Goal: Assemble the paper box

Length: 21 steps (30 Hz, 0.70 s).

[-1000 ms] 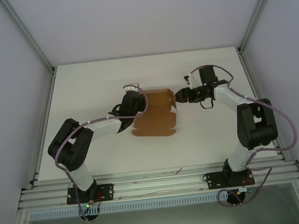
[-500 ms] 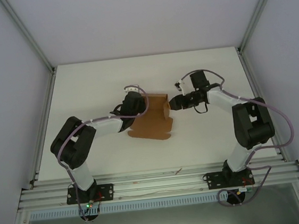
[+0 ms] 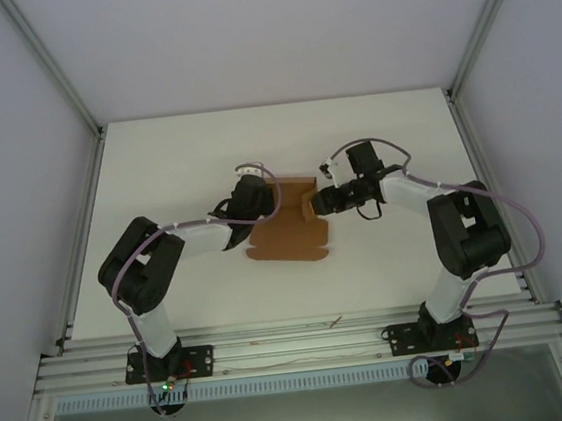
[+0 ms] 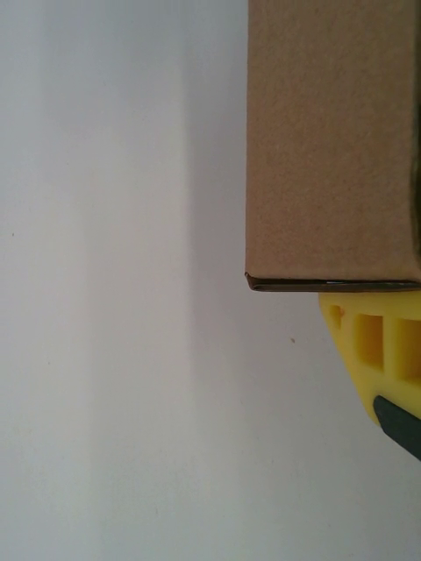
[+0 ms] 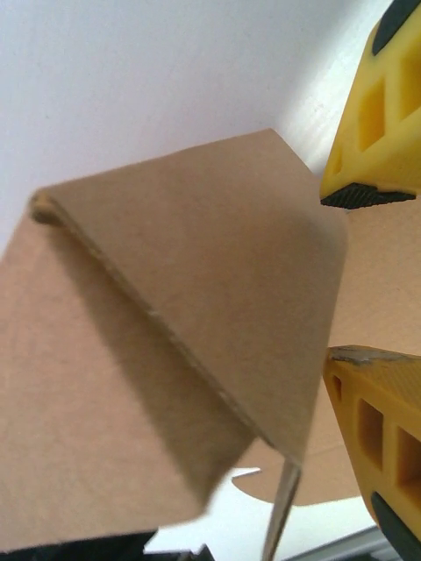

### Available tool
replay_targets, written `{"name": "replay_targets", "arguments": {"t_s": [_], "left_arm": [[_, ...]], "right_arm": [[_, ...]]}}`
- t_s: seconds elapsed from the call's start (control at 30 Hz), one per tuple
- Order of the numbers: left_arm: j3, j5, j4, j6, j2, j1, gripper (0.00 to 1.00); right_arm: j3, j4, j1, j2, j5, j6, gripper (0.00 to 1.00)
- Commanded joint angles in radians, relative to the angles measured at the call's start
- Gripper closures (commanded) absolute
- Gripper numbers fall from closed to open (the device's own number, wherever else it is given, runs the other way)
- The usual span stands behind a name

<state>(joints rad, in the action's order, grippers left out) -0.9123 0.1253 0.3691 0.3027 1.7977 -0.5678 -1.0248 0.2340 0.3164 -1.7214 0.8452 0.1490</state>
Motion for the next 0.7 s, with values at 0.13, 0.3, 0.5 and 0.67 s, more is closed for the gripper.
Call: {"name": "replay_targets", "arguments": {"t_s": [0.13, 0.3, 0.5, 0.67], "left_arm": [[0.012, -0.047, 0.02, -0.071, 0.008, -0.021, 1.0], [0.016, -0.079, 0.035, -0.098, 0.013, -0.026, 1.0], [-0.018, -0.068, -0.003, -0.111, 0.033, -0.03, 1.0], [-0.032, -0.051, -0.024, -0.085, 0.034, -0.036, 1.0]], "right_arm": [[-0.08, -0.07, 0.004, -0.073, -0.162, -0.041, 0.54], [-0.083, -0.107, 0.014, -0.119, -0.18, -0.045, 0.56], [-0.085, -0.196, 0.018, -0.154, -0.216, -0.064, 0.68], [-0.069, -0.255, 0.043, -0.15, -0.431, -0.158, 0.92]]}}
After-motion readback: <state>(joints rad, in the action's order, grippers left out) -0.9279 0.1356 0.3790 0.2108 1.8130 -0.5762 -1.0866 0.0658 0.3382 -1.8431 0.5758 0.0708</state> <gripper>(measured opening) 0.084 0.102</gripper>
